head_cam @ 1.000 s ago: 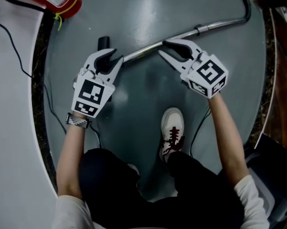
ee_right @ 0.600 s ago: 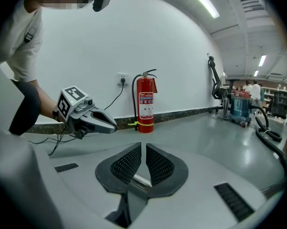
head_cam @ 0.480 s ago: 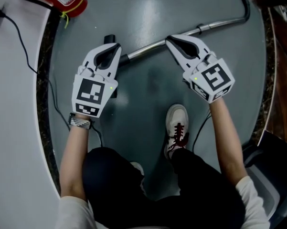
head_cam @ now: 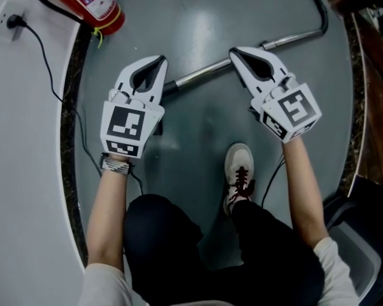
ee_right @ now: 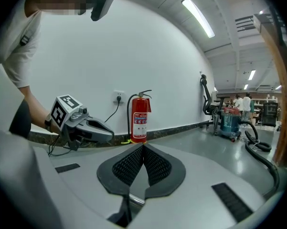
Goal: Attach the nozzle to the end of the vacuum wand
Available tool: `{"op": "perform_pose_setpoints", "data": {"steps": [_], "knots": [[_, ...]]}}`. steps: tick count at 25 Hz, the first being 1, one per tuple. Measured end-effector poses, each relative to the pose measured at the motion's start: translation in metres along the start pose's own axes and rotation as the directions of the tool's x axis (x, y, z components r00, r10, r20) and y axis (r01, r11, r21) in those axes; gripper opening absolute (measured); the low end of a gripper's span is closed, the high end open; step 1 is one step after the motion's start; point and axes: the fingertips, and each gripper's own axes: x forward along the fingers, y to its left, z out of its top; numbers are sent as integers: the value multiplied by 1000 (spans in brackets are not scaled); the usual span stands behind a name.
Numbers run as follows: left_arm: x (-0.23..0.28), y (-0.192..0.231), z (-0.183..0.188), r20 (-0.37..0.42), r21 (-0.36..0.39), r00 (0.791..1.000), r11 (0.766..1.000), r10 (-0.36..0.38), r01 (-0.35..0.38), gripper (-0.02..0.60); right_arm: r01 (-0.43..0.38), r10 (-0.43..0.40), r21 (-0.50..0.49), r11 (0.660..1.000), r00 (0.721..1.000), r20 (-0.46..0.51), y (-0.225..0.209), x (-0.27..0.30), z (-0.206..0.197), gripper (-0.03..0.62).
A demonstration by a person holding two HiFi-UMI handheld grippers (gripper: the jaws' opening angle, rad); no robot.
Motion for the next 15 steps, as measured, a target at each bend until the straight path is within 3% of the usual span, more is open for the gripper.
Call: {"op": "perform_pose_setpoints", "data": {"steps": [7, 15], "knots": [[-7, 6, 45, 40, 29, 999, 1000, 0, -1, 0, 56, -56, -2, 998, 997, 52, -19, -18, 43, 26], [-20, 16, 102, 80, 41, 995, 998, 52, -56, 0, 114, -112, -21, 993, 990, 85, -43, -56, 102, 27]]}}
